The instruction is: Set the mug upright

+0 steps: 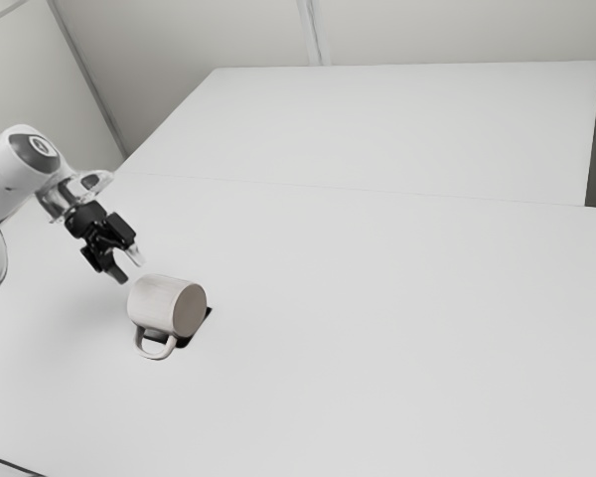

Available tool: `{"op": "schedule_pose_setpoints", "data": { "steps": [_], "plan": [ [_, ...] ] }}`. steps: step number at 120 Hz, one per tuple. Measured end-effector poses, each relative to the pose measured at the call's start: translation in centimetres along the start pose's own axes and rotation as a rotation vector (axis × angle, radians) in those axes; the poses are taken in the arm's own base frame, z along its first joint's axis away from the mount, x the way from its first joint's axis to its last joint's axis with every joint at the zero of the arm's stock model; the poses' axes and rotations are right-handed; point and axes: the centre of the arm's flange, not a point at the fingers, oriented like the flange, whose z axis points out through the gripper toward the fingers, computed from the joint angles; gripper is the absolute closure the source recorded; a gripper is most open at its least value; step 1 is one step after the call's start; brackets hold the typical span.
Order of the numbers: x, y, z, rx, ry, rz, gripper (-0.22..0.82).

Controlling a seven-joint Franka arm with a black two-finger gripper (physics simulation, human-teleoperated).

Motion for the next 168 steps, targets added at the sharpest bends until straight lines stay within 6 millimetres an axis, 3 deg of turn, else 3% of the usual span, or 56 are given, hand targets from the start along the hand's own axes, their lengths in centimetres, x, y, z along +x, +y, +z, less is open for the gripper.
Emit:
{"op": "schedule_pose_setpoints", "data": {
  "steps": [18, 53, 109, 134, 168],
  "plan": [
    [0.1, -1.6, 1.0, -0.032, 0.01, 0.013, 0.02],
    [-0.7, -1.4, 4.5, -0.127, 0.01, 0.048, 0.04],
    [0.1, 2.8, 4.6, -0.118, 0.019, 0.146, 0.58],
    [-0.1, 3.0, 5.1, -0.121, 0.016, 0.143, 0.72],
    [-0.2, 3.7, 4.3, -0.103, 0.036, 0.153, 0.76]
  ]
}}
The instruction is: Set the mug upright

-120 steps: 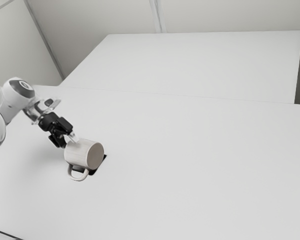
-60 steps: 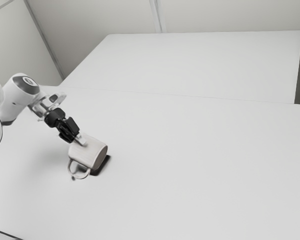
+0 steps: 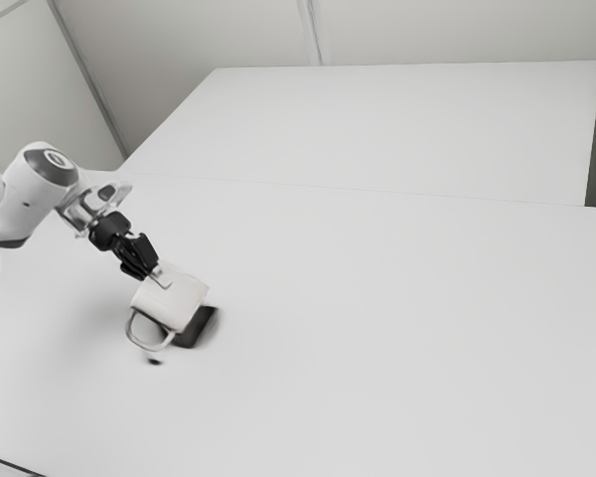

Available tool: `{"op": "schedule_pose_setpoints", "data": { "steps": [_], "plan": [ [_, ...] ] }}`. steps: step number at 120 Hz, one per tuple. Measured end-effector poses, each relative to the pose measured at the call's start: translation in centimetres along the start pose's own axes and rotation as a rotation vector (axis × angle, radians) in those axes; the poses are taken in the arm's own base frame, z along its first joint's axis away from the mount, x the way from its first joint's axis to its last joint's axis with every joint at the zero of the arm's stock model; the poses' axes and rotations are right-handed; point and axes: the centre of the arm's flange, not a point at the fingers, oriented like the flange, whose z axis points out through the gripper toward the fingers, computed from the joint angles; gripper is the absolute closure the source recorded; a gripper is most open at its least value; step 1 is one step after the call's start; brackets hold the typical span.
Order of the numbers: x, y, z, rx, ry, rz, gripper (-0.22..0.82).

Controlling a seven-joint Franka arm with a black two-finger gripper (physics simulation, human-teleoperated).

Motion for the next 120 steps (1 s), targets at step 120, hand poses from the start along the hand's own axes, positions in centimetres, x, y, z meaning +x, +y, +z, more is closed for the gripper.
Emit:
{"op": "schedule_pose_setpoints", "data": {
  "steps": [120],
  "plan": [
    [1.9, 18.6, 10.5, 0.934, -0.193, 0.367, 0.78]
  ]
}}
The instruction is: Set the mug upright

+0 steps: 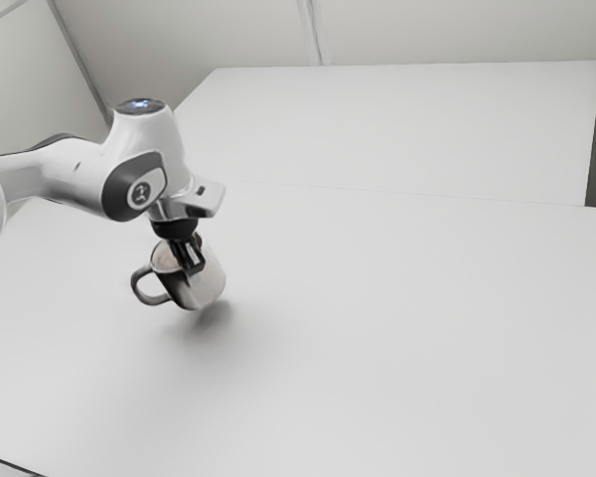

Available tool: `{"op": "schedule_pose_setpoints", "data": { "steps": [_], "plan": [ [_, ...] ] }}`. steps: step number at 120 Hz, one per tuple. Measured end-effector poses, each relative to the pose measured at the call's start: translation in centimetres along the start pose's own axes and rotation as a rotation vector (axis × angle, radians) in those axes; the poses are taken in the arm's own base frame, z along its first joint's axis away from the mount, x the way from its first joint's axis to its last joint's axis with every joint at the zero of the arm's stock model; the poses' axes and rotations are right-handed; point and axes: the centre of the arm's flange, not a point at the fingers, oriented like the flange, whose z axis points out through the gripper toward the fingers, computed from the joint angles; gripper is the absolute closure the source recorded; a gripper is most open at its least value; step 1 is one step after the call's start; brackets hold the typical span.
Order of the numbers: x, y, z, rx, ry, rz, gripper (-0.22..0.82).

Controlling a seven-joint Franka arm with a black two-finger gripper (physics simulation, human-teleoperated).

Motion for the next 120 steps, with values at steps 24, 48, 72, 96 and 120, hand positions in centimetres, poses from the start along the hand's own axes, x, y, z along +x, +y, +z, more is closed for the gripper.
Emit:
{"op": "schedule_pose_setpoints", "data": {
  "steps": [24, 48, 72, 96, 120],
  "plan": [
    [2.6, 0.7, 0.9, 0.003, -0.019, -0.087, 0.78],
    [3.8, 0.5, 1.9, -0.031, -0.057, -0.198, 0.78],
    [4.4, 1.5, 3.1, -0.057, -0.088, -0.265, 0.78],
    [6.1, 4.5, 3.4, -0.067, -0.088, -0.27, 0.78],
    [6.5, 4.2, 4.3, -0.075, -0.093, -0.319, 0.78]
  ]
}}
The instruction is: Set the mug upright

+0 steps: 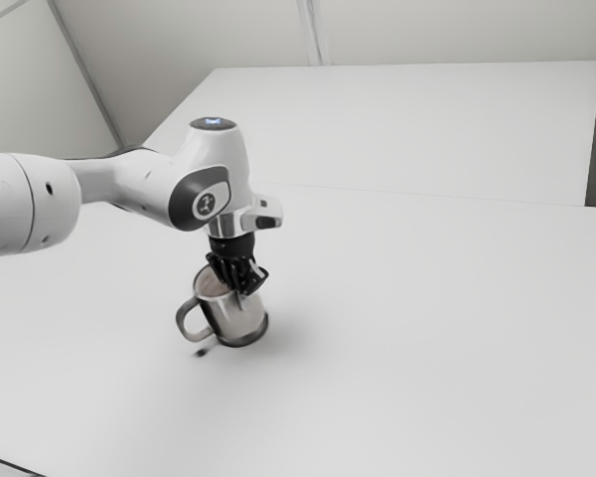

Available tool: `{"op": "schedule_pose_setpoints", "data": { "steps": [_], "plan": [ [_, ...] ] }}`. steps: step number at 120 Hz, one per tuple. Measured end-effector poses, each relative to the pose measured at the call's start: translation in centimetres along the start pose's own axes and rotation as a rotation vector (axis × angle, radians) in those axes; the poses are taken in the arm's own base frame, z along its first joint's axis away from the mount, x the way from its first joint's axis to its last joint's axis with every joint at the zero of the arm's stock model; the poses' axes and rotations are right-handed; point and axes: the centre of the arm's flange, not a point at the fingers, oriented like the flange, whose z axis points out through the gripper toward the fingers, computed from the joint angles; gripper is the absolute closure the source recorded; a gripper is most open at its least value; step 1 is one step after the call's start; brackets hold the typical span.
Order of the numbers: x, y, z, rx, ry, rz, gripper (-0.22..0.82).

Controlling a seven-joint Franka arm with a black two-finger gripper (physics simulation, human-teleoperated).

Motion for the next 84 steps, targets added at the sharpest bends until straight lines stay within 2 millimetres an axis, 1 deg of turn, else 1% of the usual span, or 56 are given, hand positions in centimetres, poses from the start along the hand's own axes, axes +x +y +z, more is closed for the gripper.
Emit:
{"op": "schedule_pose_setpoints", "data": {
  "steps": [10, 20, 28, 37, 48, 64, 74, 84],
  "plan": [
    [0.1, -0.3, 0.3, -0.004, -0.003, -0.019, 0.74],
    [0.3, 0.2, 0.4, -0.007, -0.006, -0.021, 0.67],
    [0.3, 0.6, 0.5, -0.008, -0.006, -0.02, 0.54],
    [0.3, 0.6, 0.4, -0.01, -0.005, -0.028, 0.4],
    [0.3, 0.1, 0.0, -0.014, 0.003, -0.043, 0.27],
    [0.6, -1.1, -1.6, -0.017, 0.038, -0.07, 0.16],
    [0.5, -1.1, -2.3, -0.017, 0.048, -0.071, 0.11],
    [-0.3, -0.6, -4.6, -0.017, 0.083, -0.06, 0.09]
  ]
}}
